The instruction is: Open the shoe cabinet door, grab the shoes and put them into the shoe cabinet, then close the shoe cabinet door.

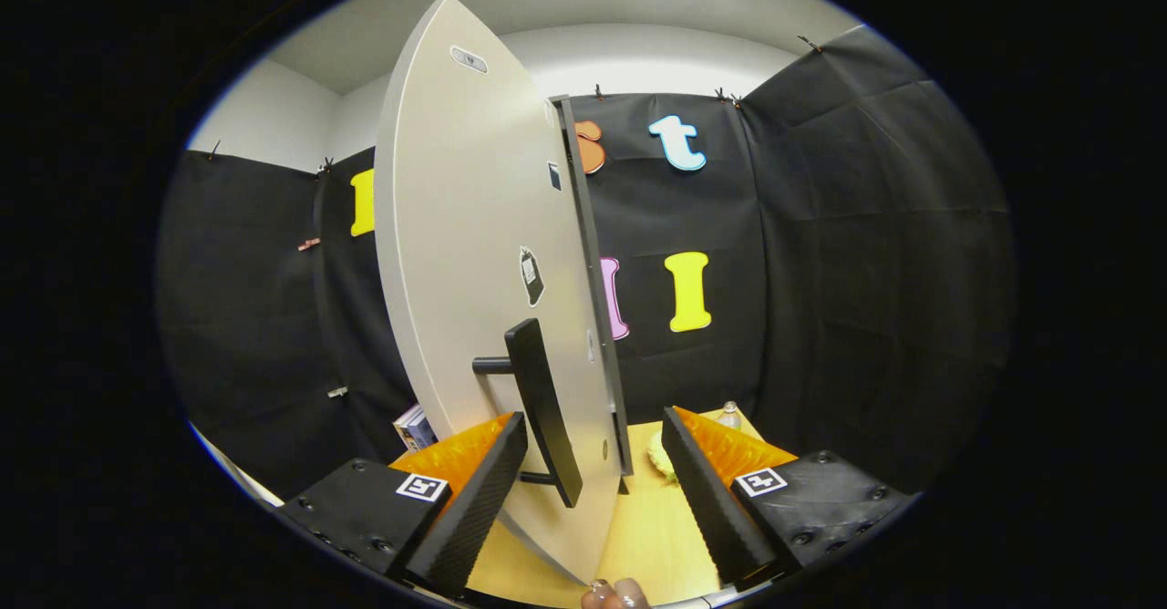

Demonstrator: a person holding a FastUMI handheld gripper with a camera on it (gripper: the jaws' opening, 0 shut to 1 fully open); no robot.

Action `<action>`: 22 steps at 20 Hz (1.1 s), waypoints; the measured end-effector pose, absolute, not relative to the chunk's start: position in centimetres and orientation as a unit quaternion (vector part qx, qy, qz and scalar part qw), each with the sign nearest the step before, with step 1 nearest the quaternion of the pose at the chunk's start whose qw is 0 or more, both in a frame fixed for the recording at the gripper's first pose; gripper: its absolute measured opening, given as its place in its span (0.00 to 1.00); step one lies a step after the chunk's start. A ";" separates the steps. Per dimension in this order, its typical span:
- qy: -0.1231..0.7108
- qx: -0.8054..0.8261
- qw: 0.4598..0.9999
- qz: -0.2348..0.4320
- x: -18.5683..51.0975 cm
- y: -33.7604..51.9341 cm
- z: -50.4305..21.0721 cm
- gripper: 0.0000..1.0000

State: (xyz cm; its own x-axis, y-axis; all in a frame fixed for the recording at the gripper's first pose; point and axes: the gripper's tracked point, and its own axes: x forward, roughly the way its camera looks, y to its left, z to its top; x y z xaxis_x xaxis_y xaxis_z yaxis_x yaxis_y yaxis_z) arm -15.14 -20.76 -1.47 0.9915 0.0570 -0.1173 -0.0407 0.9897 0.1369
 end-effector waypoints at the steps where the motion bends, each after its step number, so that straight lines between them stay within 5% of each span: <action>1: 0.058 0.068 0.996 0.024 -14.9 -19.8 -1.6 0.98; 22: 0.046 0.040 0.998 0.013 -4.4 -2.0 -3.7 1.00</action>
